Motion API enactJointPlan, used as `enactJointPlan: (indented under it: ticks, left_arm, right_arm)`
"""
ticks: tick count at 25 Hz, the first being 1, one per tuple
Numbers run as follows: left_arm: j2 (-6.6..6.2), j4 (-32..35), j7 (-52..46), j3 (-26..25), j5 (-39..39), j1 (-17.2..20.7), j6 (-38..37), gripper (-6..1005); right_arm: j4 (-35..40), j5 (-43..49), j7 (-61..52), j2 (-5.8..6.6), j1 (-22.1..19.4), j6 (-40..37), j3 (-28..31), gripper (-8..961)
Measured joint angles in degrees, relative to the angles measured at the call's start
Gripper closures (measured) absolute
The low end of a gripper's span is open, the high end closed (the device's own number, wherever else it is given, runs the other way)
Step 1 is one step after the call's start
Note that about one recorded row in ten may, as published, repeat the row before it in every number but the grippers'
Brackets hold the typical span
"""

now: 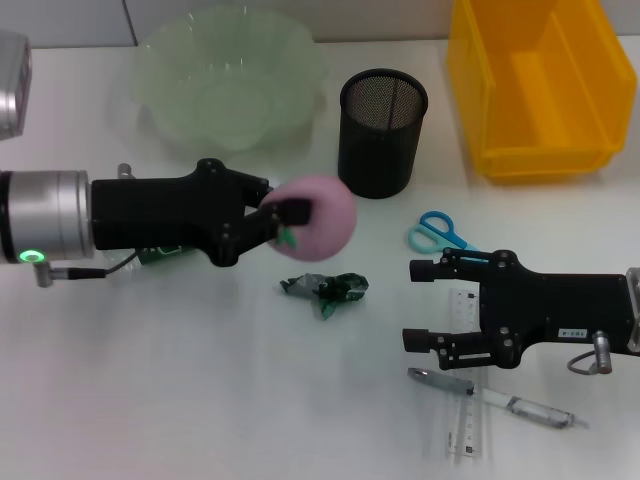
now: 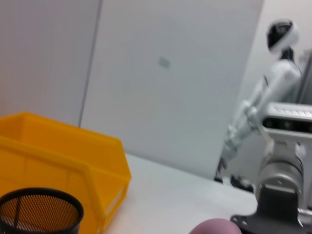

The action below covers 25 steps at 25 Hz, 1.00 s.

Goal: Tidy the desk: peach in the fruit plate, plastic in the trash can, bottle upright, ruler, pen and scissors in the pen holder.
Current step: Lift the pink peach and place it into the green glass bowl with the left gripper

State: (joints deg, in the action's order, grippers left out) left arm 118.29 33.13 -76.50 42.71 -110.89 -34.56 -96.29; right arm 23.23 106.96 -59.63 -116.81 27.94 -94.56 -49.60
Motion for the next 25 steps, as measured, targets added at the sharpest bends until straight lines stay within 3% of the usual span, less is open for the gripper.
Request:
enactJointPlan:
  ticks: [10, 21, 25]
  left_arm:
    - [0.27, -15.40, 12.35, 0.01, 11.63, 0.59, 5.37, 911]
    - [0.38, -16.28, 13.44, 0.42, 12.32, 0.48, 7.15, 891]
    - [0.64, -17.81, 13.99, -0.15, 15.80, 0.15, 10.49, 883]
  right_arm:
    - [0.17, -0.08, 0.36, -0.40, 0.10, -0.01, 0.18, 135]
    - [0.15, -0.12, 0.44, -0.47, 0.09, -0.01, 0.21, 134]
    - [0.14, -0.20, 0.45, -0.56, 0.09, 0.02, 0.20, 134]
